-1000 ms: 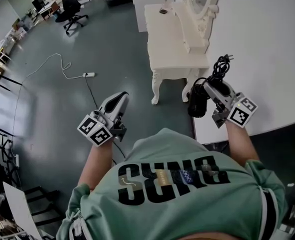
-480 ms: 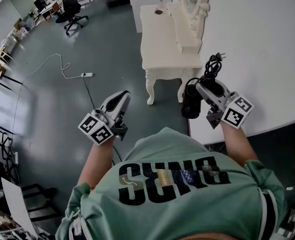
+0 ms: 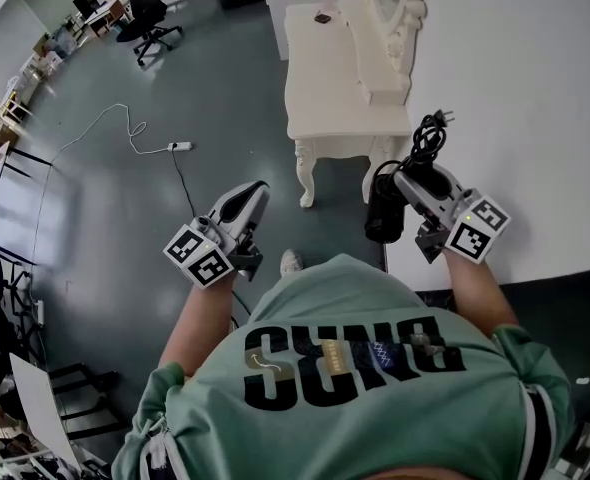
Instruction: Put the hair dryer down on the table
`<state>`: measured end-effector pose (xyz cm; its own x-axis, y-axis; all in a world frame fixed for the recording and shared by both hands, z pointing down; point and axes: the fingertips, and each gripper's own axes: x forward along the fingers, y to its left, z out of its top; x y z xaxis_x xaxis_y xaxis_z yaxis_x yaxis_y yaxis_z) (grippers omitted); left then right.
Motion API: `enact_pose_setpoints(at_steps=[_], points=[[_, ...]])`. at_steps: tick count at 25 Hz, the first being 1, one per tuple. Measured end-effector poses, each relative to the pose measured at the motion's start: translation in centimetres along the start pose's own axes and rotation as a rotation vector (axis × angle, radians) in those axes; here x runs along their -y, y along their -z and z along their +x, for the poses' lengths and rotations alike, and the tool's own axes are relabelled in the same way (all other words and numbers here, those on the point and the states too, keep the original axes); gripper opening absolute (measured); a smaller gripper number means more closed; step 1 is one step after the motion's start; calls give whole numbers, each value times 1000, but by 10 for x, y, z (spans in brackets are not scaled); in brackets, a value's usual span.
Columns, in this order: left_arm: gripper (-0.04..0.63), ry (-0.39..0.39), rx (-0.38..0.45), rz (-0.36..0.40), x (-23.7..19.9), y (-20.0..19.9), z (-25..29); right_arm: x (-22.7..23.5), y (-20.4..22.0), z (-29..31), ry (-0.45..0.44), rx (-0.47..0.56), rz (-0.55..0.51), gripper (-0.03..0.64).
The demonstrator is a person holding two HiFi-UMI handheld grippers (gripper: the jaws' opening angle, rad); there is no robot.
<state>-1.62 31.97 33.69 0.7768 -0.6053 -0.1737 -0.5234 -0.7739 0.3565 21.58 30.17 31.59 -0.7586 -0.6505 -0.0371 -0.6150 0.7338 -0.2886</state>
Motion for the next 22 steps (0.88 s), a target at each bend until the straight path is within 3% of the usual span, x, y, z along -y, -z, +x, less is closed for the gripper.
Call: enact_pose_setpoints(at_steps=[6,10,12,16,22], points=[[11,52,-6,-28,-28,-2,14,8,-2,16,43,-3,-14,160],[11,97,-2,-46,-46,-23,12,-6,-16,33,77,4,-20,160],[11,117,-2,-53,-80,-33,34,17,-23,61,90,10,-22,160],[11,150,-19,-61,-189,-42,102,104,-28,142,110,36,-7,160],[11,202,-48,-40,-302,-79,156,174,-47,241,156,56,-4,160]])
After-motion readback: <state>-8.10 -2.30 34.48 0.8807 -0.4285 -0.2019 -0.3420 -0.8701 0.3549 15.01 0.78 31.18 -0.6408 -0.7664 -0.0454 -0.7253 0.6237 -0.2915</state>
